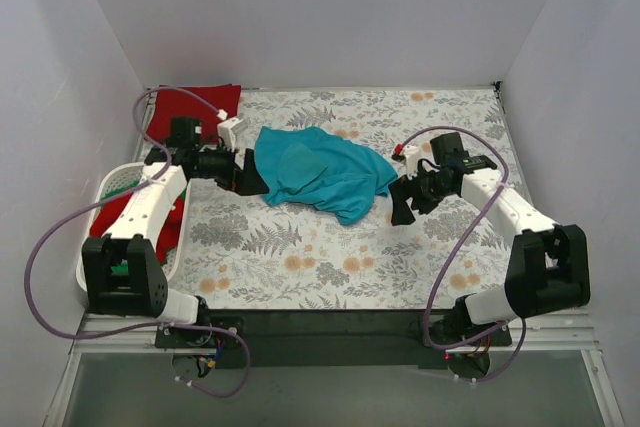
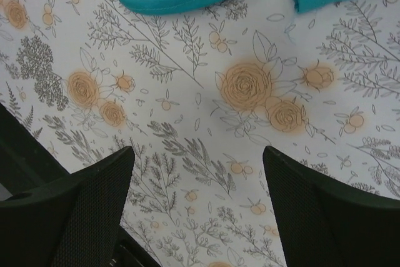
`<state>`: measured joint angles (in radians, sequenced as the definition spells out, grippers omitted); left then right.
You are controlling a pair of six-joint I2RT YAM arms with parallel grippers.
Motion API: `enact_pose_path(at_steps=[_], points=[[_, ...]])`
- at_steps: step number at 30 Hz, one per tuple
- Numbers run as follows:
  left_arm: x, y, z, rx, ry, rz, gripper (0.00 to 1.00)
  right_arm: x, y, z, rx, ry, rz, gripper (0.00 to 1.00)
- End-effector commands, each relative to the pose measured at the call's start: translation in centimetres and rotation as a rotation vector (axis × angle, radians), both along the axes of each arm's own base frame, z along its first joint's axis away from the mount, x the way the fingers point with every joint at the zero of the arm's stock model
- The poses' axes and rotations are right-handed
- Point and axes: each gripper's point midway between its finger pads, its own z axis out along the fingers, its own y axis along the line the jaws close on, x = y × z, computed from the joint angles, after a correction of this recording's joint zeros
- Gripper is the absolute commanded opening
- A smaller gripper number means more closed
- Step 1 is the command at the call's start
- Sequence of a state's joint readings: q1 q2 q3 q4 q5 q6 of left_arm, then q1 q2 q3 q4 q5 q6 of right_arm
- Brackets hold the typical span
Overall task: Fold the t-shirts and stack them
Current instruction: Flatten the tshirt out
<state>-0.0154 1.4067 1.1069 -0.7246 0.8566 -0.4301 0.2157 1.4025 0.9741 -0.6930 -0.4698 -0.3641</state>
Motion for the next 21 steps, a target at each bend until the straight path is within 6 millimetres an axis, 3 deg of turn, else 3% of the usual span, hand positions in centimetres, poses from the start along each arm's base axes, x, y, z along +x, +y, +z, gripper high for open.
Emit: enact_pose_path(at_steps=[1, 2, 3, 6, 8, 9, 10, 12, 15, 16, 19, 21], points=[[3.7, -1.3, 0.1, 0.154, -0.138, -0.009, 0.89, 4.1, 1.8, 0.8, -0.017, -0.102, -0.040, 0.89], [4.9, -1.2, -1.9, 0.194, -0.092, 0.004, 0.89, 4.9, 2.1, 1.0, -0.018, -0.107, -0.052, 0.89], [6.2, -1.7, -1.2, 0.204, -0.117, 0.005, 0.89, 5.4, 2.3, 0.1, -0.033, -0.085, -0.059, 0.89], [8.9, -3.2, -4.3, 0.257, -0.060, -0.019, 0.89, 8.5, 2.0, -0.4, -0.084, -0.093, -0.122, 0.89], [9.8, -4.1, -3.8, 0.255, -0.086, -0.032, 0.89, 8.8, 2.2, -1.3, -0.091, -0.070, -0.122, 0.89], [10.4, -4.5, -5.4, 0.269, -0.059, -0.044, 0.89, 9.4, 2.4, -1.5, -0.089, -0.061, -0.122, 0.89], [11.1, -5.4, -5.1, 0.273, -0.084, -0.056, 0.89, 9.6, 2.7, -1.7, -0.085, -0.056, -0.119, 0.88], [11.9, -6.5, -7.0, 0.284, -0.064, -0.076, 0.89, 10.3, 3.3, -2.2, -0.075, -0.041, -0.110, 0.88], [13.7, -8.1, -7.5, 0.291, -0.104, -0.085, 0.89, 10.8, 3.8, -3.5, -0.080, -0.008, -0.103, 0.84], [14.6, -8.3, -8.4, 0.308, -0.100, -0.079, 0.88, 11.4, 3.7, -3.6, -0.089, -0.015, -0.109, 0.83], [15.7, -8.7, -10.7, 0.346, -0.082, -0.074, 0.82, 12.3, 3.2, -5.1, -0.140, -0.002, -0.127, 0.73], [16.6, -8.7, -11.2, 0.364, -0.083, -0.062, 0.71, 13.1, 2.8, -5.6, -0.169, -0.009, -0.137, 0.53]])
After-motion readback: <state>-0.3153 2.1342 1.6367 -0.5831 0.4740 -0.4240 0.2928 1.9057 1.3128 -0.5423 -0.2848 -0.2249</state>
